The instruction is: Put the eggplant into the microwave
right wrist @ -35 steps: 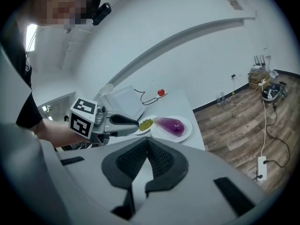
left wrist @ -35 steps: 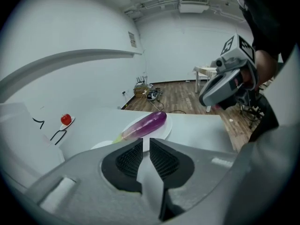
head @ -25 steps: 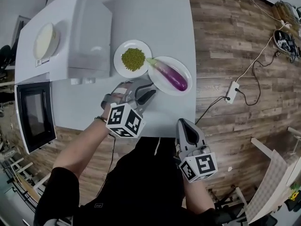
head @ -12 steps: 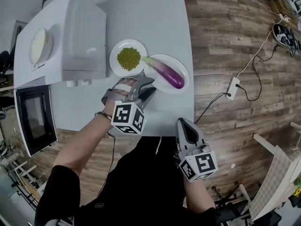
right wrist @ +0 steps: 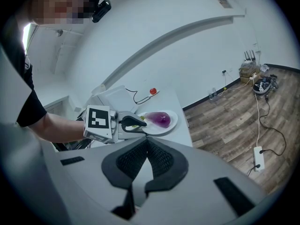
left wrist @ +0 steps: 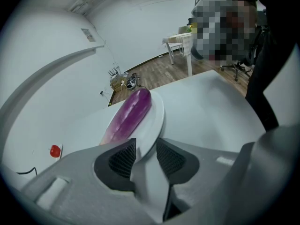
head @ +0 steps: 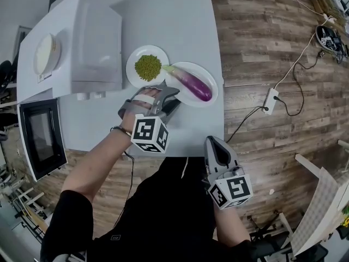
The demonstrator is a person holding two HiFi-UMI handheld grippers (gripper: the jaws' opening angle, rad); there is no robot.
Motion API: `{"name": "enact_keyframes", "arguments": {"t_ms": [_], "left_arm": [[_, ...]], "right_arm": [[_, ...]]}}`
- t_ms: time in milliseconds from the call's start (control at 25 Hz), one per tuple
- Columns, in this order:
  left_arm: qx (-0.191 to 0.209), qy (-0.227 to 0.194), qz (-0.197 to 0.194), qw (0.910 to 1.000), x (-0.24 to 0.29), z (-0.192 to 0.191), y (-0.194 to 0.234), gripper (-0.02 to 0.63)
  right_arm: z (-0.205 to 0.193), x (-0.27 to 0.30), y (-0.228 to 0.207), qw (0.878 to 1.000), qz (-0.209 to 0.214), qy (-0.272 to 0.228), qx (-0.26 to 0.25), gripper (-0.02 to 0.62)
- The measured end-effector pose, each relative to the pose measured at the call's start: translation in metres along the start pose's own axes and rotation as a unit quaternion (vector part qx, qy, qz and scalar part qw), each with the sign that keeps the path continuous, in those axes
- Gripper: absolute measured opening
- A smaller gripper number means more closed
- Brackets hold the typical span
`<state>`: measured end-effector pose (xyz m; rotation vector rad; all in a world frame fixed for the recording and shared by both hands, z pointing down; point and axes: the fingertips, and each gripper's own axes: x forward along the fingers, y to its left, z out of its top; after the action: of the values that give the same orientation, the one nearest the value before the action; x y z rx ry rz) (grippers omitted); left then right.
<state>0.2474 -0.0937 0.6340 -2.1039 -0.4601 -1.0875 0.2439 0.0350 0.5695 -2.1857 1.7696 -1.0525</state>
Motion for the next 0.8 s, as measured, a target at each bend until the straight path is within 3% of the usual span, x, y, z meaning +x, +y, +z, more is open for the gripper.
{"name": "enact_keyframes", "arguments": {"t_ms": [520, 800], "left_arm": [[0.023, -0.015, 0.0, 0.9996, 0.005, 0.026, -0.01, 0.123], [0.069, -0.006, 0.013, 0.9975, 0.007, 0.029, -0.014, 0.121]], "right_arm": [[-0.009, -0.004, 0.0, 1.0, 0.002, 0.01, 0.002, 0.015], [-0.012, -0.003, 0.001, 1.0, 0.01, 0.012, -0.002, 0.015]]}}
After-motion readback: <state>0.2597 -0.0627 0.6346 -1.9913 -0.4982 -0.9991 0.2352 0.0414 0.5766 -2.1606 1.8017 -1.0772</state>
